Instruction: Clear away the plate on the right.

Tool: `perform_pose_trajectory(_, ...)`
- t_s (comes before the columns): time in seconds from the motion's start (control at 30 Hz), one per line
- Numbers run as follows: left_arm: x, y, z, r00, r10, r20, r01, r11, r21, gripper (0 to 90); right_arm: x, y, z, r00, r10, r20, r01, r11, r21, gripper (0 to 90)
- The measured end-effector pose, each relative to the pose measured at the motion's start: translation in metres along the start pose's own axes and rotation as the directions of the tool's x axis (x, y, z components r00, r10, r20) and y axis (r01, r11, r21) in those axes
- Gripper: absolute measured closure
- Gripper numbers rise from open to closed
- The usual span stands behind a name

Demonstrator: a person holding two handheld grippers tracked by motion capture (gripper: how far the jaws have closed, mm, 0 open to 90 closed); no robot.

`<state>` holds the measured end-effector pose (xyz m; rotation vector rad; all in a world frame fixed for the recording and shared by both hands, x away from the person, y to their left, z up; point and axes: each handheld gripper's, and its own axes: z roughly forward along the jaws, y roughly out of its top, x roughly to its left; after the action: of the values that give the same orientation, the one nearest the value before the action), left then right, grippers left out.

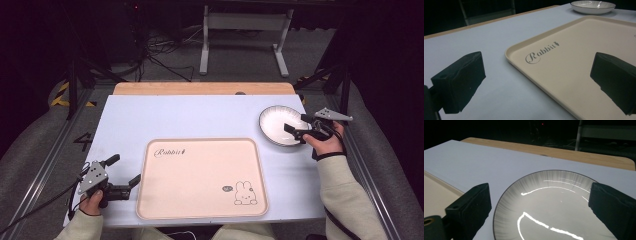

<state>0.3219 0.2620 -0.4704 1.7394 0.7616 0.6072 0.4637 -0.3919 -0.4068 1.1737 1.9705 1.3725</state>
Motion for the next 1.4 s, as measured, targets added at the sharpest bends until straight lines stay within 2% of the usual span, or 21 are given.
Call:
perform_pose_trajectory(0.27, 0.000, 0.000, 0.000, 1.0000, 0.000, 0.001, 0.000, 1.0000, -0.001, 0.2, -0.017, 0.000, 0.001, 0.9986, 0.007, 0.053, -0.010, 0.9984, 0.056, 17.5)
perform_pose_trajectory(0.43, 0.000, 0.000, 0.000, 1.0000, 0.002, 0.000, -0.002, 1.0000, 0.000, 0.2, -0.025, 0.000, 0.003, 0.9960, -0.006, 0.089, -0.001, 0.9972, 0.075, 20.6)
perform_pose_trajectory(0.63, 0.000, 0.000, 0.000, 1.0000, 0.002, 0.001, -0.002, 1.0000, 0.000, 0.2, -0.038, -0.001, 0.007, 0.9913, 0.012, 0.131, -0.028, 0.9917, 0.126, 23.4)
perform_pose_trajectory(0.83, 0.000, 0.000, 0.000, 1.0000, 0.000, 0.000, 0.000, 1.0000, 0.000, 0.2, -0.051, -0.011, 0.009, 0.9832, 0.061, 0.172, -0.087, 0.9855, 0.145, 24.1)
perform_pose_trajectory(0.97, -0.001, 0.000, 0.000, 1.0000, -0.003, 0.000, 0.003, 1.0000, 0.000, 0.2, -0.059, -0.020, 0.010, 0.9755, 0.115, 0.187, -0.144, 0.9785, 0.148, 26.9)
perform_pose_trajectory(1.23, -0.001, 0.000, 0.000, 1.0000, -0.003, -0.001, 0.003, 1.0000, 0.003, 0.2, -0.067, -0.031, 0.010, 0.9660, 0.175, 0.190, -0.208, 0.9629, 0.172, 35.6)
perform_pose_trajectory(1.4, -0.001, 0.000, 0.001, 1.0000, -0.002, -0.001, 0.002, 1.0000, 0.004, 0.2, -0.069, -0.035, 0.011, 0.9593, 0.220, 0.177, -0.251, 0.9517, 0.177, 44.4)
